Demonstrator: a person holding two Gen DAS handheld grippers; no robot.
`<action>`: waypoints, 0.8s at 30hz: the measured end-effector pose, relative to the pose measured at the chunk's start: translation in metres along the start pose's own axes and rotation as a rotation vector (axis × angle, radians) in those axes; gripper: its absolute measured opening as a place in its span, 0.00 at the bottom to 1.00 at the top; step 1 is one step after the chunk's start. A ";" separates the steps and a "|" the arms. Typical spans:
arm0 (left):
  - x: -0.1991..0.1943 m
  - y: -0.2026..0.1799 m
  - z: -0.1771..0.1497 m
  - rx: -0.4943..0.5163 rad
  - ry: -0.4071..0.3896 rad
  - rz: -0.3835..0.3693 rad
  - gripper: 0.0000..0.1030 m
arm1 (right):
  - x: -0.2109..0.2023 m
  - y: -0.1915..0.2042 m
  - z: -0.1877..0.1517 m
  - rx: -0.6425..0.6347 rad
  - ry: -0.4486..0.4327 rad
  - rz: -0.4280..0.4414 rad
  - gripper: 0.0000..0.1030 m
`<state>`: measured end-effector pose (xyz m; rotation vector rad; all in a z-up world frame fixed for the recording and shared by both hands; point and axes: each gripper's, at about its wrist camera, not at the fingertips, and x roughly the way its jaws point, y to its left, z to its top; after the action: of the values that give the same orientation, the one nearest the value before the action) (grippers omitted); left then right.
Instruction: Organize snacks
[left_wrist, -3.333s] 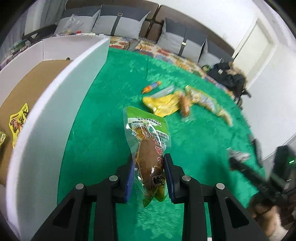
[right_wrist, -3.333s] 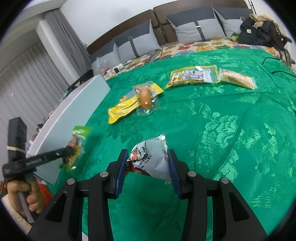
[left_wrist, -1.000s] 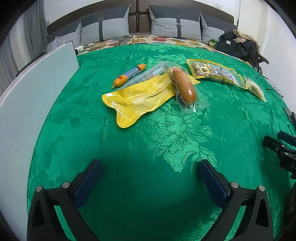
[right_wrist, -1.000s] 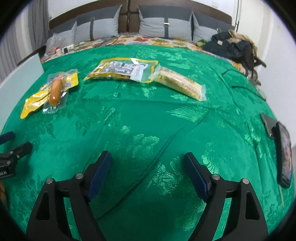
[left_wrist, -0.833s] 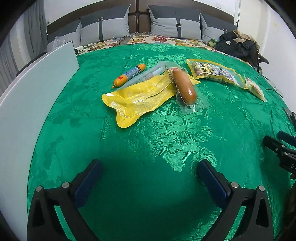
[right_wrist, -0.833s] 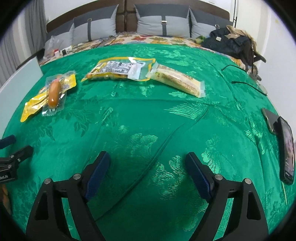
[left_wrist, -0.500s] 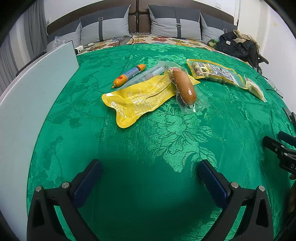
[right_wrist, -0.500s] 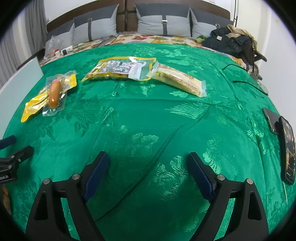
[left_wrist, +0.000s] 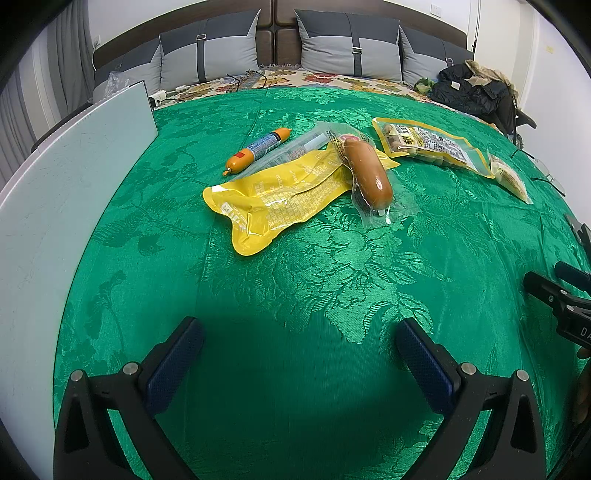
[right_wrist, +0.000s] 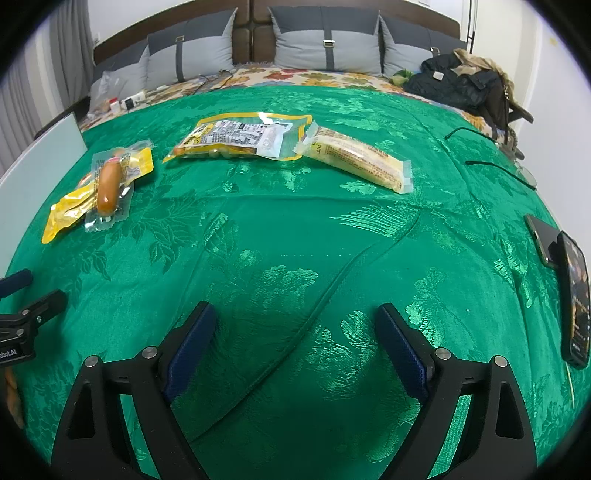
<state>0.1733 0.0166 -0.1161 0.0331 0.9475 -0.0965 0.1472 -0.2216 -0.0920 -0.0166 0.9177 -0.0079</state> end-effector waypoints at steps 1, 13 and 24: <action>0.000 0.000 0.000 0.000 0.000 0.000 1.00 | 0.000 0.000 0.000 0.000 0.000 0.000 0.89; 0.000 0.001 0.000 0.000 0.000 0.000 1.00 | 0.000 0.000 0.000 0.000 0.000 0.000 0.89; -0.009 0.022 0.055 0.067 0.009 -0.016 1.00 | 0.000 0.000 0.000 0.001 0.000 0.001 0.89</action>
<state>0.2148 0.0355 -0.0769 0.0878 0.9534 -0.1430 0.1472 -0.2221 -0.0919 -0.0157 0.9179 -0.0077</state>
